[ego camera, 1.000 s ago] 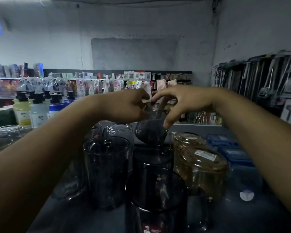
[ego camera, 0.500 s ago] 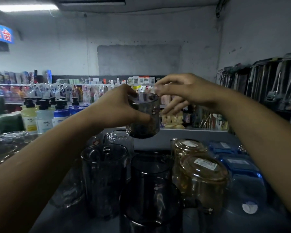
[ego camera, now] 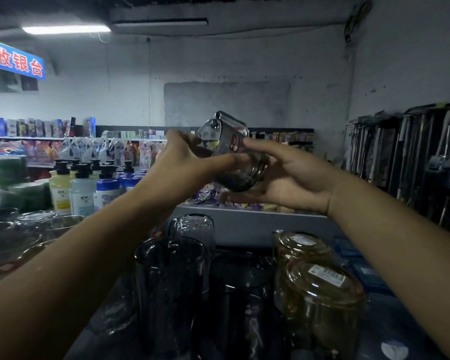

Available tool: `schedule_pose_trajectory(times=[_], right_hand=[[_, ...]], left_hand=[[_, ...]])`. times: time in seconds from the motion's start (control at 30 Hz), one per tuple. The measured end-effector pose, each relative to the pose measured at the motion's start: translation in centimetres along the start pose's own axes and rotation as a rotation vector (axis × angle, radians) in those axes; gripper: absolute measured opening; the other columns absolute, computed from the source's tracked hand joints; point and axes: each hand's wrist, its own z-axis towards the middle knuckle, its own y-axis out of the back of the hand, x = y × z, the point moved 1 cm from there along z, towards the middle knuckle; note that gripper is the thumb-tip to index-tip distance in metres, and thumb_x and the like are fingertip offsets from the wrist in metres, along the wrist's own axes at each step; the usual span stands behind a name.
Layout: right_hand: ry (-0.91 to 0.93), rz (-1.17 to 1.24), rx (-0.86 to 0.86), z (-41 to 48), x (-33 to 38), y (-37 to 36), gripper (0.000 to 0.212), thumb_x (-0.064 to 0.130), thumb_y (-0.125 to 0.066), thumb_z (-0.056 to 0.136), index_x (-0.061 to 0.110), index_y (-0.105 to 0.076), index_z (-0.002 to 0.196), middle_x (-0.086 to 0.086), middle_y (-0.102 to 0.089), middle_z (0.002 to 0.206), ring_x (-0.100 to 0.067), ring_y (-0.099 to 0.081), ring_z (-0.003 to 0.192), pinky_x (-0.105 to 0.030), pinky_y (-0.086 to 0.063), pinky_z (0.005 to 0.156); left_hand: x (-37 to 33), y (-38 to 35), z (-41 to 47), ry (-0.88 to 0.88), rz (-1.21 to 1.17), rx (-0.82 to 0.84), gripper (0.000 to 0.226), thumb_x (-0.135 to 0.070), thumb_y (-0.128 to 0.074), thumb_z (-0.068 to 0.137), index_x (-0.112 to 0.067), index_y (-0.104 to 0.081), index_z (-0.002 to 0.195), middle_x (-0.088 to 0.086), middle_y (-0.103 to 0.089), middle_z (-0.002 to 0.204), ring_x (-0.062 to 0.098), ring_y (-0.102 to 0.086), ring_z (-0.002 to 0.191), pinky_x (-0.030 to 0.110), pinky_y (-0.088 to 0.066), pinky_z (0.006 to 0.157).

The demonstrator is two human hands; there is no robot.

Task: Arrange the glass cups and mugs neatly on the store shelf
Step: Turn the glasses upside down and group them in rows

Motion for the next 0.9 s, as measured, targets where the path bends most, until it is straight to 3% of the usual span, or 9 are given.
schedule_pose_trajectory(times=[0.1, 0.17, 0.27, 0.33, 0.4, 0.5, 0.67, 0.8, 0.9], right_hand=[[0.11, -0.012, -0.099, -0.1, 0.4, 0.1, 0.049, 0.026, -0.069, 0.09, 0.007, -0.056, 0.133, -0.027, -0.057, 0.139, -0.04, -0.063, 0.122, -0.06, -0.05, 0.101], [0.157, -0.204, -0.196, -0.6, 1.5, 0.2, 0.046, 0.024, -0.073, 0.086, 0.003, -0.06, 0.124, -0.025, -0.063, 0.132, -0.037, -0.068, 0.115, -0.052, -0.057, 0.093], [0.12, -0.667, -0.286, -1.7, 3.6, -0.5, 0.049, 0.024, -0.081, 0.074, 0.004, -0.064, 0.116, -0.016, -0.075, 0.11, -0.028, -0.076, 0.095, -0.038, -0.063, 0.076], [0.043, -0.981, -0.335, -1.9, 4.4, -1.2, 0.048, 0.029, -0.086, 0.071, 0.007, -0.067, 0.11, -0.007, -0.075, 0.098, -0.017, -0.077, 0.08, -0.025, -0.061, 0.06], [-0.051, -1.227, -0.366, -1.2, 4.4, -1.5, 0.048, 0.04, -0.088, 0.069, 0.009, -0.072, 0.101, -0.004, -0.075, 0.093, -0.015, -0.075, 0.071, -0.02, -0.054, 0.05], [-0.208, -1.35, -0.34, 0.2, 3.6, -1.5, 0.048, 0.046, -0.091, 0.065, 0.008, -0.075, 0.089, -0.007, -0.076, 0.089, -0.021, -0.073, 0.07, -0.026, -0.056, 0.054], [-0.403, -1.442, -0.306, 2.0, 1.7, -1.3, 0.047, 0.047, -0.089, 0.067, 0.011, -0.063, 0.084, -0.008, -0.067, 0.09, -0.024, -0.069, 0.079, -0.032, -0.058, 0.061], [-0.535, -1.551, -0.264, 3.5, 0.0, -1.8, 0.063, 0.059, -0.087, 0.064, 0.012, -0.053, 0.089, -0.007, -0.061, 0.108, -0.027, -0.066, 0.096, -0.037, -0.06, 0.071], [-0.605, -1.6, -0.197, 4.4, -1.6, -2.1, 0.059, 0.061, -0.084, 0.066, 0.016, -0.052, 0.087, -0.004, -0.06, 0.104, -0.025, -0.063, 0.098, -0.033, -0.054, 0.071]], left_hand=[[-0.3, -0.1, -0.2, -0.024, 0.118, 0.007, 0.097, -0.066, -0.085, 0.053, -0.02, -0.046, 0.128, -0.008, -0.065, 0.115, 0.008, -0.068, 0.1, 0.033, -0.055, 0.084], [-0.7, -0.1, -0.4, 0.013, 0.174, 0.077, 0.086, -0.062, -0.084, 0.057, -0.023, -0.049, 0.125, -0.01, -0.068, 0.107, 0.003, -0.071, 0.086, 0.029, -0.054, 0.077], [-0.7, -0.1, -0.3, 0.026, 0.378, 0.261, 0.035, -0.045, -0.083, 0.073, -0.029, -0.062, 0.096, -0.018, -0.072, 0.078, -0.008, -0.066, 0.066, 0.015, -0.049, 0.057], [-0.1, 0.0, -0.2, 0.048, 0.587, 0.364, 0.022, -0.044, -0.079, 0.081, -0.028, -0.064, 0.082, -0.013, -0.07, 0.074, 0.001, -0.066, 0.068, 0.019, -0.046, 0.057], [0.9, -0.1, 0.1, 0.095, 0.825, 0.474, 0.038, -0.054, -0.074, 0.082, -0.016, -0.07, 0.081, -0.002, -0.07, 0.078, 0.014, -0.066, 0.07, 0.025, -0.048, 0.063], [2.1, -0.5, 0.7, 0.089, 1.038, 0.512, 0.051, -0.056, -0.069, 0.085, -0.007, -0.066, 0.074, 0.004, -0.062, 0.069, 0.017, -0.056, 0.059, 0.027, -0.044, 0.06], [2.3, -0.7, 0.9, 0.027, 1.057, 0.538, 0.041, -0.046, -0.068, 0.091, -0.013, -0.062, 0.068, -0.001, -0.057, 0.066, 0.012, -0.054, 0.059, 0.027, -0.039, 0.058], [2.5, -0.7, 1.3, 0.004, 1.076, 0.522, 0.039, -0.046, -0.069, 0.09, -0.016, -0.062, 0.067, -0.001, -0.059, 0.068, 0.013, -0.056, 0.062, 0.029, -0.041, 0.062], [2.4, -0.7, 1.1, -0.004, 1.054, 0.517, 0.036, -0.045, -0.069, 0.09, -0.012, -0.069, 0.077, 0.002, -0.064, 0.074, 0.015, -0.06, 0.066, 0.03, -0.047, 0.065]])
